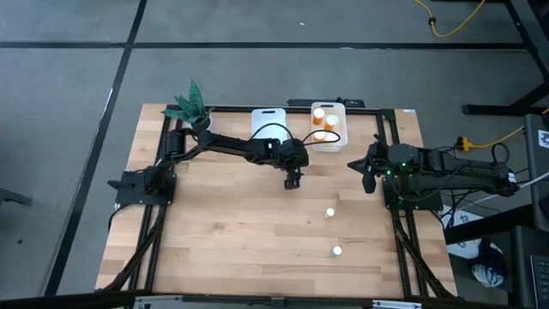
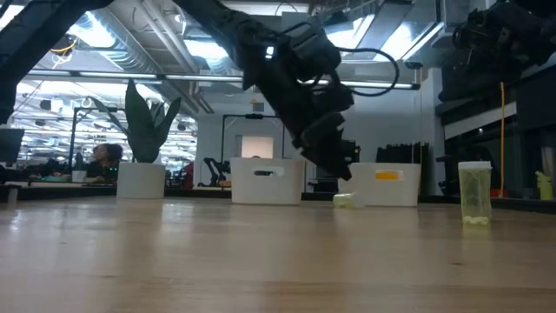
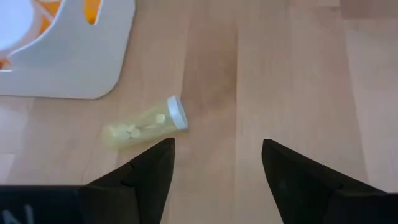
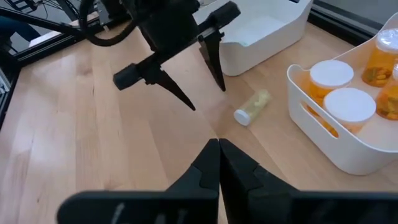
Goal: Pick and place medicine bottles into bin by pill shape (circle, oval)
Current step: Adjust the left white bin, then put the small yellow tablet bottle into the left white bin, then put the small blue tablet bottle into the left white bin
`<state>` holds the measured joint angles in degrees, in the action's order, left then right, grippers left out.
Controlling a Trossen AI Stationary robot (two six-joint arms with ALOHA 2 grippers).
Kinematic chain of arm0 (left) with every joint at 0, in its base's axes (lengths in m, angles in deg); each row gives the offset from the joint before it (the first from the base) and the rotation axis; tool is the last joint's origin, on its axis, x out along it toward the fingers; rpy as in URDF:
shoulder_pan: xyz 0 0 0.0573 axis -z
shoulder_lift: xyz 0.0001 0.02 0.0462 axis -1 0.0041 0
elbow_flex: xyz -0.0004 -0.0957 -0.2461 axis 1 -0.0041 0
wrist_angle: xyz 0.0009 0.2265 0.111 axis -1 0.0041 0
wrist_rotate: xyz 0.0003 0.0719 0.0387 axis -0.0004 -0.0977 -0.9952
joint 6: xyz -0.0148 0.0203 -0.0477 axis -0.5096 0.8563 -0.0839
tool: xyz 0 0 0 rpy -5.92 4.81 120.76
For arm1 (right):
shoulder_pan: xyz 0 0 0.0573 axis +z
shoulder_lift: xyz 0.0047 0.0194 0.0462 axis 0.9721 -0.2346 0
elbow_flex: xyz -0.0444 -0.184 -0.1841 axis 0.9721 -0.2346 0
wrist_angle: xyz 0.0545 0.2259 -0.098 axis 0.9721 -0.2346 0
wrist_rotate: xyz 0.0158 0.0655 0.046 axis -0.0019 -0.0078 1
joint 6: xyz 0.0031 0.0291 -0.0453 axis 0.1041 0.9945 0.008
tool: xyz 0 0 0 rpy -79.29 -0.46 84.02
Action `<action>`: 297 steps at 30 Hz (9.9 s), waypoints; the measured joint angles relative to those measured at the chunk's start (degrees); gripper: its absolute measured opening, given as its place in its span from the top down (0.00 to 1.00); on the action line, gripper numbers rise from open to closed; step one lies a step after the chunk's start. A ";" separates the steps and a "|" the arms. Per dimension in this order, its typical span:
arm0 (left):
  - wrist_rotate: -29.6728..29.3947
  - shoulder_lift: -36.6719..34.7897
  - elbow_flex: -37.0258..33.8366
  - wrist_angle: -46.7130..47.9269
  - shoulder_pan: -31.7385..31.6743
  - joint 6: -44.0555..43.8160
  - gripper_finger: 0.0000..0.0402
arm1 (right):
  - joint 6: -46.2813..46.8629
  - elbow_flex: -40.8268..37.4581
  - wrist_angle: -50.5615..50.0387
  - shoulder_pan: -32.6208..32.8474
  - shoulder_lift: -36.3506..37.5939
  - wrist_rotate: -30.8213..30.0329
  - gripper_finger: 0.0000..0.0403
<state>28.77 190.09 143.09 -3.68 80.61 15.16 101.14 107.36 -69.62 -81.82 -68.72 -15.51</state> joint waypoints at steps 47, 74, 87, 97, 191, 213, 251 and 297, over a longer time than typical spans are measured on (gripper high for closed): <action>-2.04 -0.57 7.77 35.51 1.38 -10.49 0.42 | -1.01 0.02 -0.63 0.00 0.00 0.53 0.99; -6.40 -0.56 15.07 42.43 0.04 -12.01 0.42 | -1.20 0.03 -0.64 0.02 -0.02 0.45 0.99; -9.94 -2.11 18.95 54.55 8.89 -10.97 0.42 | -4.07 0.09 1.90 0.00 -1.92 2.90 0.88; -16.39 -8.07 18.47 60.92 11.21 -13.73 0.42 | 0.50 0.09 10.55 -0.02 -9.05 5.21 0.52; -27.37 -37.11 -18.48 30.46 16.78 -27.05 0.42 | -24.94 39.12 49.90 -18.38 -79.44 8.64 0.76; -27.35 -37.11 -18.48 28.79 16.74 -28.49 0.42 | -23.74 46.66 45.55 -19.96 -87.56 7.12 0.69; -27.45 -37.11 -18.48 28.36 16.69 -30.26 0.42 | -13.94 43.71 -21.03 -3.23 -49.86 13.59 0.53; -27.46 -37.11 -18.46 25.10 16.71 -26.31 0.42 | 19.98 13.35 10.23 54.01 -60.61 -6.00 0.30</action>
<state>1.31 152.98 124.63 21.42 97.32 -11.15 121.12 120.72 -59.39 -27.81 -129.33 -21.51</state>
